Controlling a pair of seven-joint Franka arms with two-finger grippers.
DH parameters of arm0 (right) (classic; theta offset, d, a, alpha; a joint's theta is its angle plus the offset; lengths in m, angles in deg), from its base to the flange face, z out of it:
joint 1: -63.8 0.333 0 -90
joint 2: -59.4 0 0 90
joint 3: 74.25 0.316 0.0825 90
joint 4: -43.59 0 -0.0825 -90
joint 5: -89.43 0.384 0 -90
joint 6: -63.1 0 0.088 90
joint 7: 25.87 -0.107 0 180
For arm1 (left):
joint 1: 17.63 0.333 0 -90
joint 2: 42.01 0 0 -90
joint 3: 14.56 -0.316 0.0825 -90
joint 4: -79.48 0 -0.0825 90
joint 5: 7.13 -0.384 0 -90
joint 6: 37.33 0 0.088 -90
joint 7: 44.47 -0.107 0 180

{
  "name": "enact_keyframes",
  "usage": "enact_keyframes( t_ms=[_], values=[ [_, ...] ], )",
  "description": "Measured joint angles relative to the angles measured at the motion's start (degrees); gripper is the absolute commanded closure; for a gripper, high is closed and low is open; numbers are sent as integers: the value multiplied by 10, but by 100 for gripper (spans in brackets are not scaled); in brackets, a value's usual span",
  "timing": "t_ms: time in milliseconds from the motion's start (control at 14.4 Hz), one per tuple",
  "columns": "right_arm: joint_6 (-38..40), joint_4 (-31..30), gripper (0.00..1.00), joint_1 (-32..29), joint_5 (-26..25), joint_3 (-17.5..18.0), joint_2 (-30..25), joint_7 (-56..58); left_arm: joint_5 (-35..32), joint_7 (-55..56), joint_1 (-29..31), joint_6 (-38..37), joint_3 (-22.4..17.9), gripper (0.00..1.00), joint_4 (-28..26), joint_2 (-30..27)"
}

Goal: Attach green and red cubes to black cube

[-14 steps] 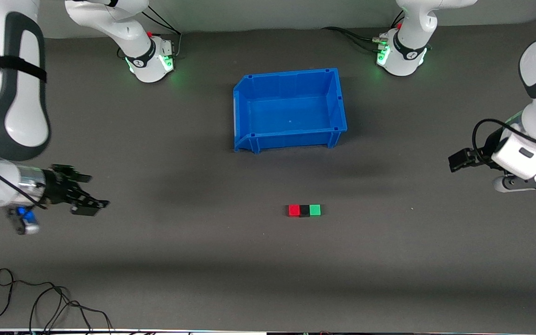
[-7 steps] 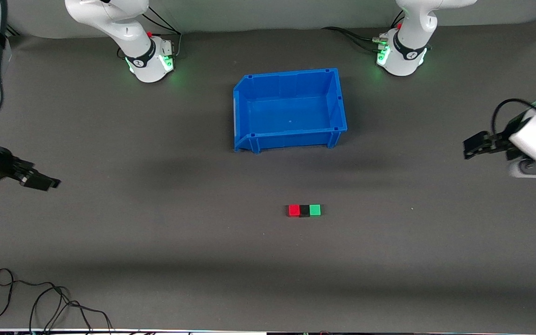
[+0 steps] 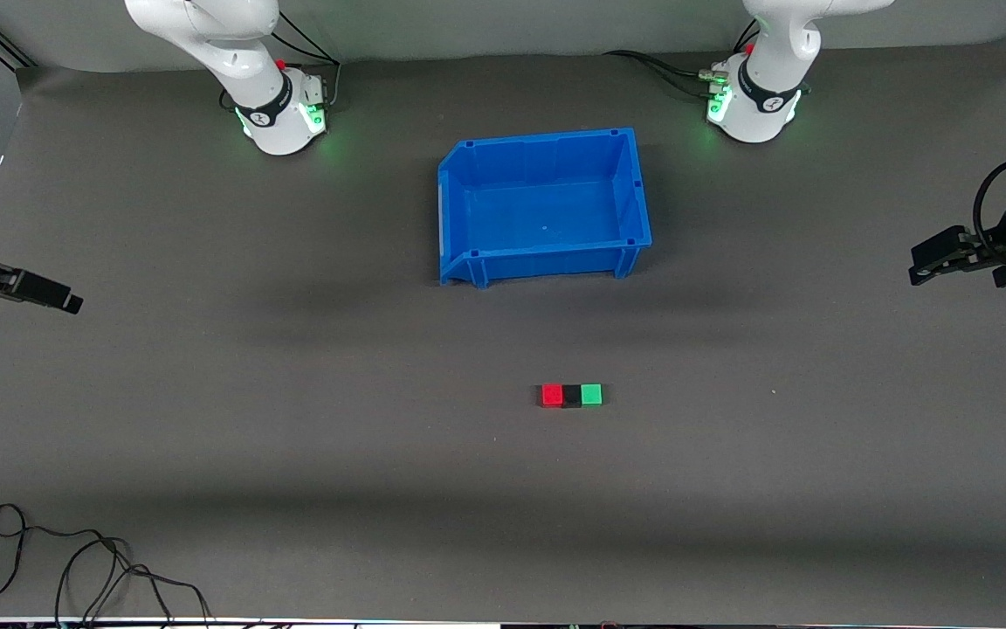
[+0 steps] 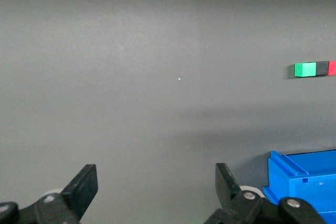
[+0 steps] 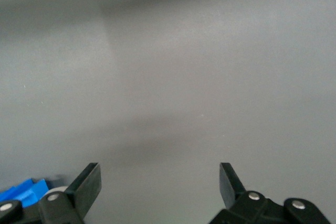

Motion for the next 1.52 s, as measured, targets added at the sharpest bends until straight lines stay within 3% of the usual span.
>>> enact_keyframes(
  t_ms=[347,1525],
  values=[
    [-15,-10,0,0,-3,4,-12,61,0,3,0,-1,6,0,1,9],
    [-13,-10,0,1,-3,6,-19,83,-16,51,-6,-2,9,0,1,11]
  ],
)
